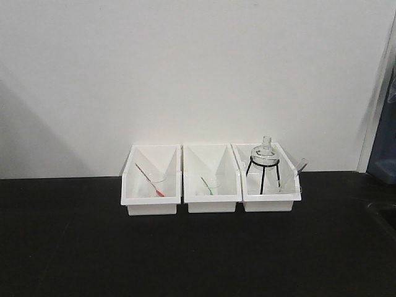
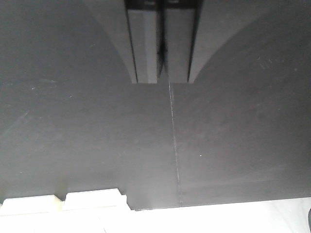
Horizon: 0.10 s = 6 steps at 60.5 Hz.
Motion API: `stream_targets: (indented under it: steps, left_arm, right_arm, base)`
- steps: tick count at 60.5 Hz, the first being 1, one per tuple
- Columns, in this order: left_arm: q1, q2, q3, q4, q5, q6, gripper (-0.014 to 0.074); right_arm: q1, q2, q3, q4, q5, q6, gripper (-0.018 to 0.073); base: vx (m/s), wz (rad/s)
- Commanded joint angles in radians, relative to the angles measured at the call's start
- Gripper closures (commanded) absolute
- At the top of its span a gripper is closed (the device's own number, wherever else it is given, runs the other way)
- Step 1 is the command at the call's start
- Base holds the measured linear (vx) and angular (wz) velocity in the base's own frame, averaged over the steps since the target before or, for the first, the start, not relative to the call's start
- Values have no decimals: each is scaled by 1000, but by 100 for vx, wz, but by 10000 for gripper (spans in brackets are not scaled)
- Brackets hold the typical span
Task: Grab transparent chemical and place on left bench
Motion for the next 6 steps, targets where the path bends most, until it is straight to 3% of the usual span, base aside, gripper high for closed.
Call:
stream_targets:
  steps: [1, 6]
  left_arm:
    - [-2, -19, 16, -1, -78, -8, 600]
    - [-2, -19, 16, -1, -78, -8, 600]
  right_arm:
    - [-3, -14, 7, -9, -80, -1, 567]
    - [-3, -14, 7, -9, -80, -2, 567]
  base:
    - [0, 0]
    - [0, 0]
